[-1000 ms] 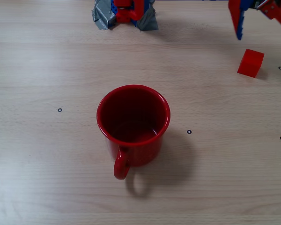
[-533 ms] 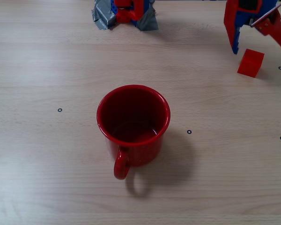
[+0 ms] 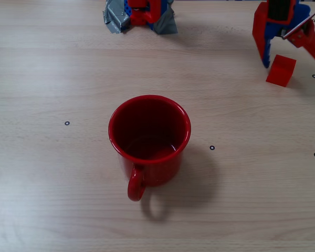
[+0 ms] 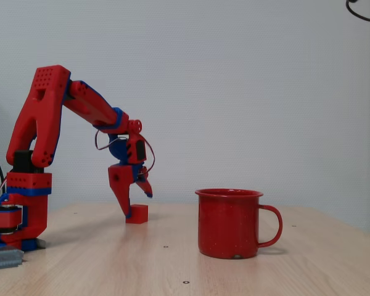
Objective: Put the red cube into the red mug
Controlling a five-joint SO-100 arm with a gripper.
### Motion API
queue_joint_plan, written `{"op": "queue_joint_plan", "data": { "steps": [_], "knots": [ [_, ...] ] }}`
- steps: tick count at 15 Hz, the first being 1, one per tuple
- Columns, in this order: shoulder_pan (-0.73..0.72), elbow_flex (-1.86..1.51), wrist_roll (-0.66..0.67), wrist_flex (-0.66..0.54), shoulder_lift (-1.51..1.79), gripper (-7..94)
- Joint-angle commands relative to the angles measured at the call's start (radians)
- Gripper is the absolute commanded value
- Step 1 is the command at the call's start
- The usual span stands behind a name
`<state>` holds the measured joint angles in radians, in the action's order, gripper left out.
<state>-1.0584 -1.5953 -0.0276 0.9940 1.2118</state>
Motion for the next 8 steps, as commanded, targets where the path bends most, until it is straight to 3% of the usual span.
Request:
{"op": "queue_joint_plan", "data": {
  "steps": [1,5,8],
  "knots": [
    [0.002,0.034,-0.003,-0.018,0.057,43],
    [0.006,0.032,0.005,-0.032,0.055,35],
    [0.005,0.034,0.017,-0.034,0.054,17]
  ]
}}
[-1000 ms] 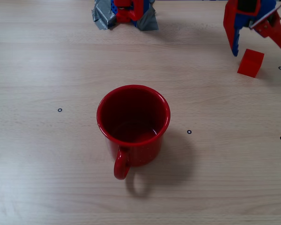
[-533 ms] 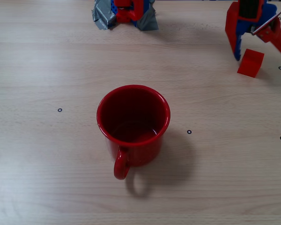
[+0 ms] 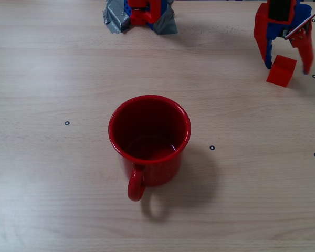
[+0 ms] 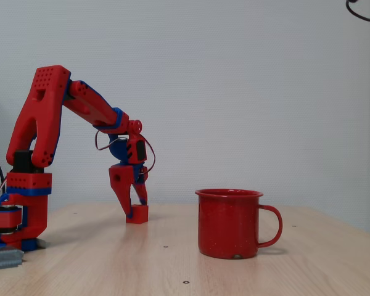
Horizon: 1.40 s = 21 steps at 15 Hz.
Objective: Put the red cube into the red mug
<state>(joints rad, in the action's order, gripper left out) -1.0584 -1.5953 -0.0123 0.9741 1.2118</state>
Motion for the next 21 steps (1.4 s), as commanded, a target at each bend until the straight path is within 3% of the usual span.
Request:
{"op": "queue_joint_plan", "data": {
  "steps": [1,3,11,16,19,21],
  "knots": [
    [0.005,0.034,0.009,-0.015,0.055,9],
    [0.006,0.032,0.015,-0.015,0.055,0],
    [0.032,0.008,-0.011,0.038,0.140,0],
    [0.100,0.298,-0.048,0.354,0.218,0],
    [0.160,0.643,0.002,0.611,0.222,0],
    [0.221,0.795,0.071,0.707,0.255,0]
  ]
}}
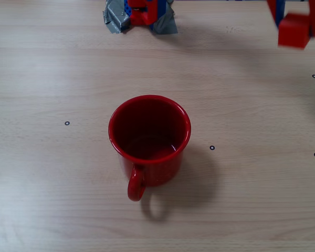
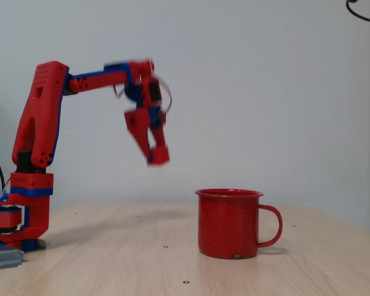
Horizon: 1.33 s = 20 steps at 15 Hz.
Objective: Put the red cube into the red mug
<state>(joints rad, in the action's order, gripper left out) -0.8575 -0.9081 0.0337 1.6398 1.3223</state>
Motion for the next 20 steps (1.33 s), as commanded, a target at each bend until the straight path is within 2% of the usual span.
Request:
{"op": "queue_joint_plan", "data": {
  "steps": [1,4,8,10,14,18,20],
  "knots": [
    [0.057,0.160,0.014,0.074,0.163,0],
    [0.209,0.192,-0.014,0.086,0.256,0],
    [0.416,0.184,0.075,0.052,0.328,0],
    [0.520,0.092,0.115,-0.044,0.354,0],
    [0.692,-0.230,0.193,-0.337,0.371,0],
    [0.719,-0.551,0.143,-0.595,0.360,0],
    [0.706,-0.575,0.078,-0.607,0.334,0]
  ]
}}
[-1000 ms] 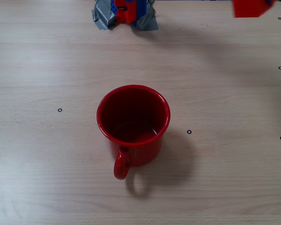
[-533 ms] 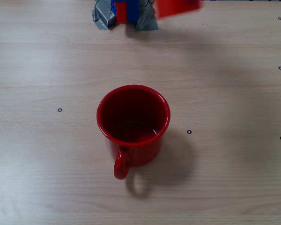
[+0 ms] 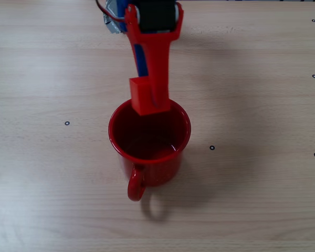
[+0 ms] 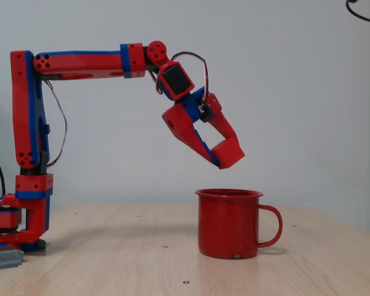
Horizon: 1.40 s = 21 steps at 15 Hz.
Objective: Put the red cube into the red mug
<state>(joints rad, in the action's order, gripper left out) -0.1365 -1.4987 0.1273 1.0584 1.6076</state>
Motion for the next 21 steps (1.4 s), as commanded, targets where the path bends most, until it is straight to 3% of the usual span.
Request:
{"op": "queue_joint_plan", "data": {
  "steps": [1,10,11,12,13,17,21],
  "knots": [
    [-0.017,0.012,-0.049,-0.029,0.038,0],
    [-0.008,-0.101,-0.143,-0.080,0.005,0],
    [-0.008,-0.114,-0.141,-0.092,0.005,3],
    [-0.006,-0.120,-0.146,-0.092,0.005,16],
    [-0.006,-0.121,-0.143,-0.091,0.006,22],
    [-0.006,-0.123,-0.137,-0.086,0.009,31],
    [-0.003,-0.120,-0.123,-0.077,0.015,32]
  ]
}}
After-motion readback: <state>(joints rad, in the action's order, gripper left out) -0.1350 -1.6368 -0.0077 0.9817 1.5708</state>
